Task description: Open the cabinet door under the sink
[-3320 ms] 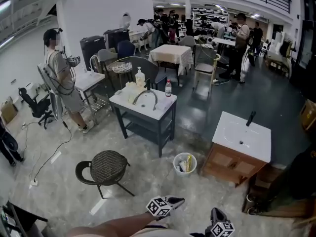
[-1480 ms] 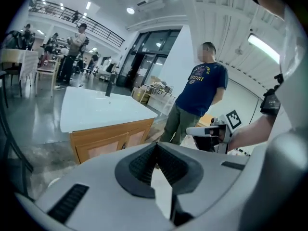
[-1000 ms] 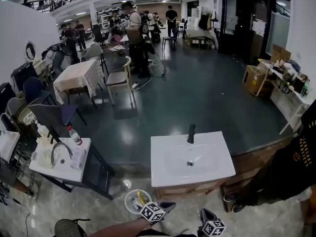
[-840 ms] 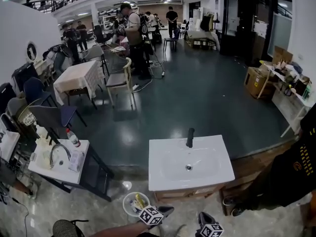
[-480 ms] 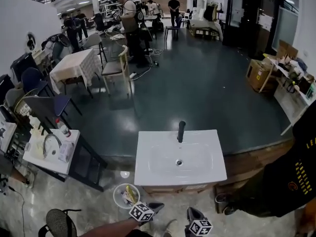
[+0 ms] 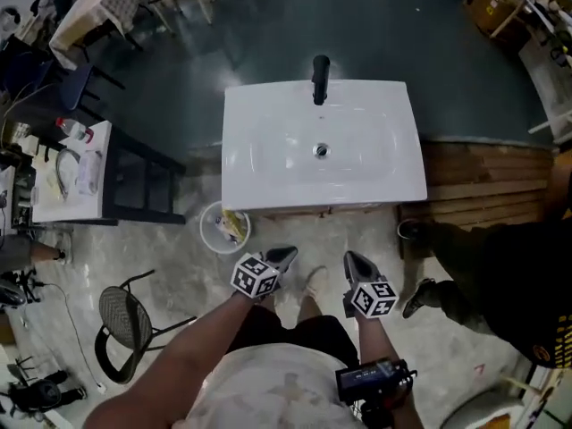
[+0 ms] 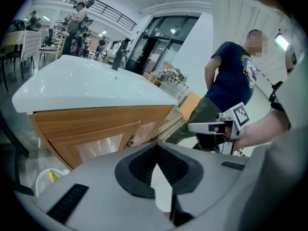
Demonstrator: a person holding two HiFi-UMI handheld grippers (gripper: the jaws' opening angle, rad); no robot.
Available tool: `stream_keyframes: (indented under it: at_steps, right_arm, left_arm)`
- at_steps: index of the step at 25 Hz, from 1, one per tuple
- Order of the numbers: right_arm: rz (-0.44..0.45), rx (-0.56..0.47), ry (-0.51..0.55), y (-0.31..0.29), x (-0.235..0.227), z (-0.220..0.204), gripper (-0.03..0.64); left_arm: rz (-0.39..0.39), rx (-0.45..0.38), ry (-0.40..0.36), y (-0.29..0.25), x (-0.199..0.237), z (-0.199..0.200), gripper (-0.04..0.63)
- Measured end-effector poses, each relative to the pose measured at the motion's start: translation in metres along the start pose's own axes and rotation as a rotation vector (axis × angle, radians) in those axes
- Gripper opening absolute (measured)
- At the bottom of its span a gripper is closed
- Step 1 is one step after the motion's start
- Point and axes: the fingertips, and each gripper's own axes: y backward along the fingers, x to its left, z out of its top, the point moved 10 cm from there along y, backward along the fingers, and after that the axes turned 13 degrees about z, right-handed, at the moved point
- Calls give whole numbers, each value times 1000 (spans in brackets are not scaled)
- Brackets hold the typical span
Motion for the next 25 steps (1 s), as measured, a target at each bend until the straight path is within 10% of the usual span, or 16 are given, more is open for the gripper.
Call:
stream_keyframes:
  at_steps: [18, 25]
  right_arm:
    - [-48, -17, -100, -23, -81, -67, 12]
    - [-64, -100, -178, -20, -92, -87, 13]
  left_arm:
    - [64, 156, 42, -124, 27, -57, 9]
    - [56, 176, -62, -159, 18, -66, 9]
